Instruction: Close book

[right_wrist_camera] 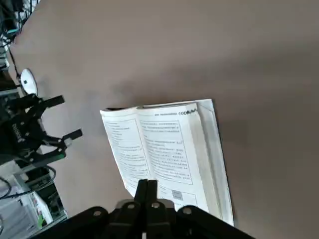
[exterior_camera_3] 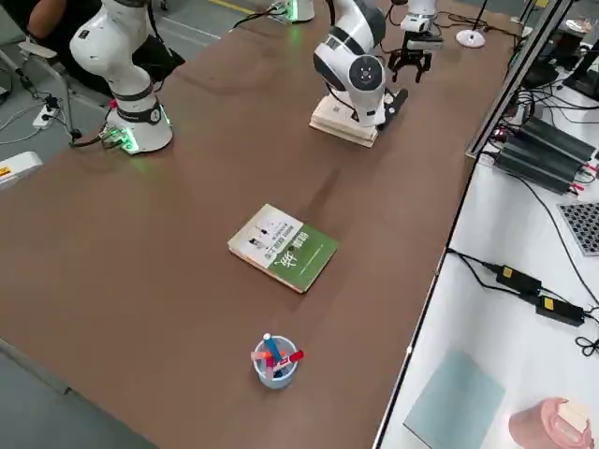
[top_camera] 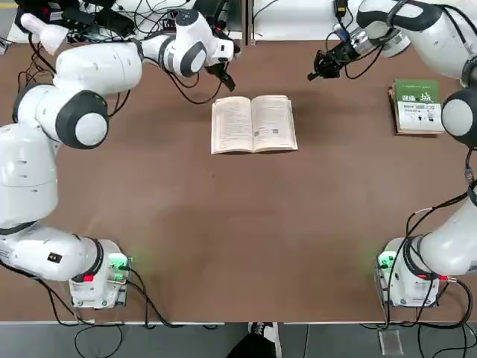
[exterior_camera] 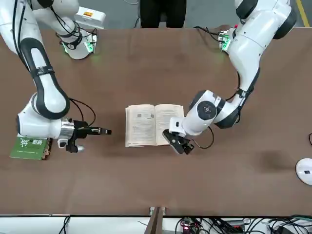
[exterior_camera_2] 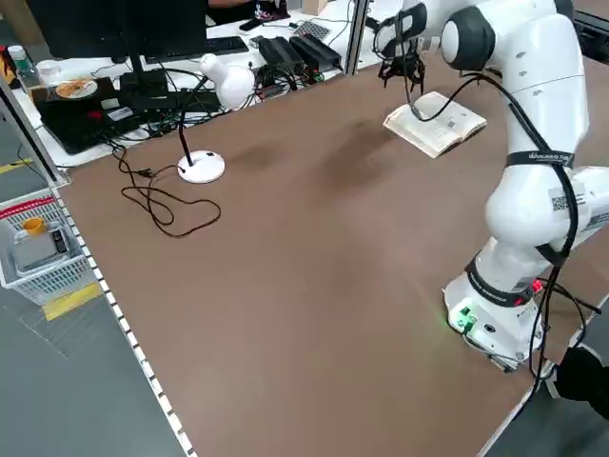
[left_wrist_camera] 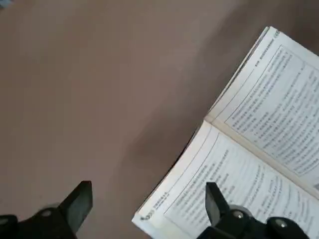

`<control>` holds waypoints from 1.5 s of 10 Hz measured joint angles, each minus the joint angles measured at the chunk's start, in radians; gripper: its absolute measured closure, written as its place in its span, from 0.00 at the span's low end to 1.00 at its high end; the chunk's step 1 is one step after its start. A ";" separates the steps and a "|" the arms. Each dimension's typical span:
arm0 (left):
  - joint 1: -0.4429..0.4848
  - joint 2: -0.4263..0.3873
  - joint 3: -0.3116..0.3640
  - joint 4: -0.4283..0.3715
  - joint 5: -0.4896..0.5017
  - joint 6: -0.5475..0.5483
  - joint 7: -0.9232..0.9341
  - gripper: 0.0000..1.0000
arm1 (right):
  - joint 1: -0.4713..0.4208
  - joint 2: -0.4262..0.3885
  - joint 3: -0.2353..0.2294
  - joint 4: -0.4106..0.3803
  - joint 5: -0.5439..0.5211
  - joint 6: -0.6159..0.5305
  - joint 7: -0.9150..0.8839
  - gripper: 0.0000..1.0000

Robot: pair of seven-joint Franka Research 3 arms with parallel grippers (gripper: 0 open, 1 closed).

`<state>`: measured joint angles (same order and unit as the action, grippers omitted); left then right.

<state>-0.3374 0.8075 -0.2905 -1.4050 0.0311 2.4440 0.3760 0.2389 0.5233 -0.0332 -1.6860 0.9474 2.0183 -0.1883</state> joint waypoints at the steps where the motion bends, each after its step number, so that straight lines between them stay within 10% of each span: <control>1: 0.000 0.014 0.000 0.007 -0.059 0.005 0.044 0.00 | 0.004 0.012 0.000 -0.001 0.012 -0.002 -0.034 0.99; 5: 0.011 0.060 0.001 0.031 -0.303 0.008 0.239 0.00 | 0.021 0.053 0.001 -0.012 0.033 -0.002 -0.119 0.99; 15: 0.028 0.097 0.001 0.057 -0.378 0.007 0.298 0.00 | 0.043 0.128 0.001 -0.041 0.194 0.034 -0.336 0.99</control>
<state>-0.3094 0.9041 -0.2897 -1.3478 -0.3464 2.4507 0.6740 0.2818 0.6517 -0.0321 -1.7271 1.1415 2.0522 -0.5239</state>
